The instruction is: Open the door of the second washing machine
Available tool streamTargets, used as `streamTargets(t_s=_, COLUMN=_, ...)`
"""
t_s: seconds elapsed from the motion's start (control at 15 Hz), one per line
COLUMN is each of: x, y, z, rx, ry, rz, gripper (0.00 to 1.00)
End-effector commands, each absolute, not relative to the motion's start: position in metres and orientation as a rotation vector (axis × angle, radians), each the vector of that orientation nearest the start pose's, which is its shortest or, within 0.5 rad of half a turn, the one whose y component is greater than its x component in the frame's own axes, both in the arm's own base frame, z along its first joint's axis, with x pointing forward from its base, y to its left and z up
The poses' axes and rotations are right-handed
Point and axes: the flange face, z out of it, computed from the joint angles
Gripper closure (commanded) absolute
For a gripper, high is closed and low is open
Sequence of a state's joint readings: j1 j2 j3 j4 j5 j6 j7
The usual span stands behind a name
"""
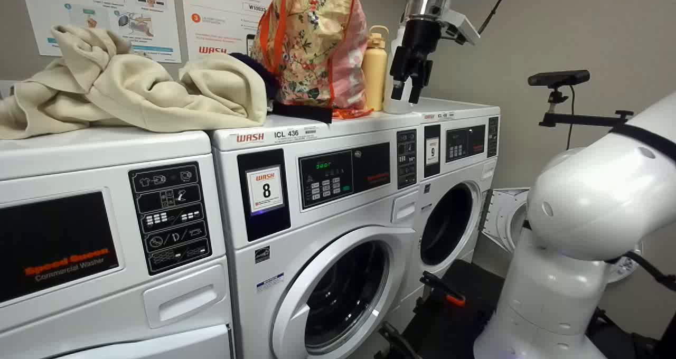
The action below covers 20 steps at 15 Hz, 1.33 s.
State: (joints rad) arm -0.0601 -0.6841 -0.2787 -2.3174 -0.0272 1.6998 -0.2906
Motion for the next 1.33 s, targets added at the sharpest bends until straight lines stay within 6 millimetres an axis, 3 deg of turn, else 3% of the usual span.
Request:
streamTargets(t_s=0.0, x=0.326, y=-0.141, z=0.577, rx=-3.01, ry=-0.015, rz=-0.131, gripper=0.0)
streamTargets(t_s=0.47, x=0.331, y=-0.136, z=0.57, rx=-3.002, ry=-0.005, rz=-0.121, gripper=0.0)
streamTargets(t_s=0.73, x=0.349, y=-0.11, z=0.526, rx=-2.956, ry=0.162, rz=-0.072, gripper=0.0)
streamTargets(t_s=1.27, x=0.378, y=-0.054, z=0.411, rx=-2.812, ry=0.767, rz=0.003, gripper=0.0)
